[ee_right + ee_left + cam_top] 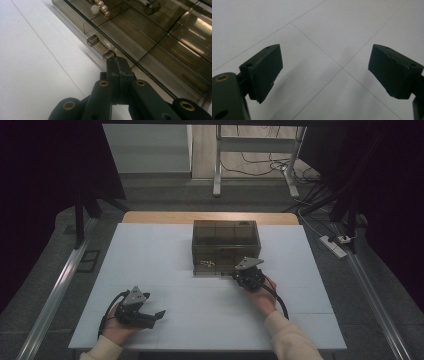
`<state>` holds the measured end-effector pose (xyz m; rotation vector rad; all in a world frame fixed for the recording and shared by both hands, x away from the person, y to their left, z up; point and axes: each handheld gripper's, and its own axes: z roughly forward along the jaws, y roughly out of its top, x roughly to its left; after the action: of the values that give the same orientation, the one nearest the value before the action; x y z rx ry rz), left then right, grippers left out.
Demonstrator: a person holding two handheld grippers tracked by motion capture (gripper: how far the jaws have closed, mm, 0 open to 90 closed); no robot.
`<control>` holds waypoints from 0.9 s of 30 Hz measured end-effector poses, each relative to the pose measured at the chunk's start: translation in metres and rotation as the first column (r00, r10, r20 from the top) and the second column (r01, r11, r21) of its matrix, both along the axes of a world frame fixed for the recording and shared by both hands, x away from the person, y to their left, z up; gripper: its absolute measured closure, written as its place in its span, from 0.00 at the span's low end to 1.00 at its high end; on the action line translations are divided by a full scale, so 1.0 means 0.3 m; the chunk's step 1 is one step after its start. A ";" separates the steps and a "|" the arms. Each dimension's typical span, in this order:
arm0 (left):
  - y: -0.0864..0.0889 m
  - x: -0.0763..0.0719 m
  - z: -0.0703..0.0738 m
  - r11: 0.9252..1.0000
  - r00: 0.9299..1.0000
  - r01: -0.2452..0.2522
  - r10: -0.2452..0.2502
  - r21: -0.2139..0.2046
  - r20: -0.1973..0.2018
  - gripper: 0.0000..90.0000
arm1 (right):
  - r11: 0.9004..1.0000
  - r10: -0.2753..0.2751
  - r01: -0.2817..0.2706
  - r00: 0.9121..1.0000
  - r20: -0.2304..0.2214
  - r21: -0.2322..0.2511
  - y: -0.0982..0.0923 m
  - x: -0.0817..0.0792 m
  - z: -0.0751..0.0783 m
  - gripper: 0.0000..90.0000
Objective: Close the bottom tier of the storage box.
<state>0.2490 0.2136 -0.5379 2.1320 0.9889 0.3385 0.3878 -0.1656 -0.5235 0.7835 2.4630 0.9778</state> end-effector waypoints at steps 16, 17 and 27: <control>-0.005 0.001 0.001 1.000 1.000 0.004 -0.004 0.004 0.002 0.13 | 1.000 -0.017 0.017 1.000 0.009 0.018 0.008 0.058 -0.004 0.99; -0.006 0.001 0.000 1.000 1.000 0.005 -0.005 0.005 0.002 0.13 | 1.000 -0.018 0.018 1.000 0.011 0.018 0.009 0.062 -0.004 0.99; -0.007 0.000 0.005 1.000 1.000 0.000 0.000 0.005 0.016 0.13 | 0.999 -0.031 0.030 0.999 0.029 0.033 0.015 0.101 -0.001 0.99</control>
<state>0.2490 0.2115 -0.5364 2.1306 0.9802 0.3579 0.4180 -0.1611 -0.5239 0.8088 2.4087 1.0137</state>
